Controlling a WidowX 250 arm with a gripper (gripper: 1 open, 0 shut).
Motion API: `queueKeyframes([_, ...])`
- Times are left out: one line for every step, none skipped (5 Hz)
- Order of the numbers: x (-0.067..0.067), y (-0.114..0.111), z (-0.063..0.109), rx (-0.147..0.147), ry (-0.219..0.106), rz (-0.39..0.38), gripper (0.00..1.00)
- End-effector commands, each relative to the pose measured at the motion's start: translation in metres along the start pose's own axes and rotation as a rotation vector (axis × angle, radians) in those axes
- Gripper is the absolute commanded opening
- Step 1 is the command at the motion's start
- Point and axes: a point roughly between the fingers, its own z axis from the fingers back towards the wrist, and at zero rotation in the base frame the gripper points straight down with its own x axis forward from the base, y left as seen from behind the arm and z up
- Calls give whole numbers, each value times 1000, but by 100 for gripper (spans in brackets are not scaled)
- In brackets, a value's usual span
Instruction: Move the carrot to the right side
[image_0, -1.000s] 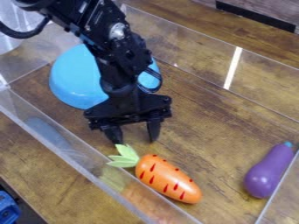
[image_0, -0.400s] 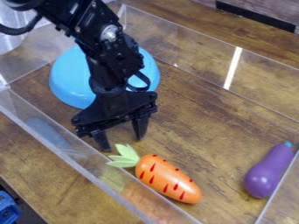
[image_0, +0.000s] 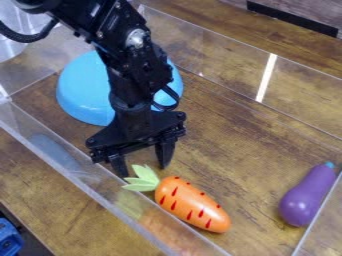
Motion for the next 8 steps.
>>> queueKeyframes([-9,-5,4,-9,0,64,100])
queueKeyframes([-15,-4,6,-1,3,148,100])
queueKeyframes([-21,-11,6,2,12,170,100])
queueKeyframes([-28,-17,6,5,20,189,100])
queueKeyframes([-24,-27,5,8,30,186,100])
queueKeyframes([-18,-36,3,10,42,187,100])
queueKeyframes([-13,-45,2,12,50,187,100])
queueKeyframes([-14,-49,1,14,54,206,100])
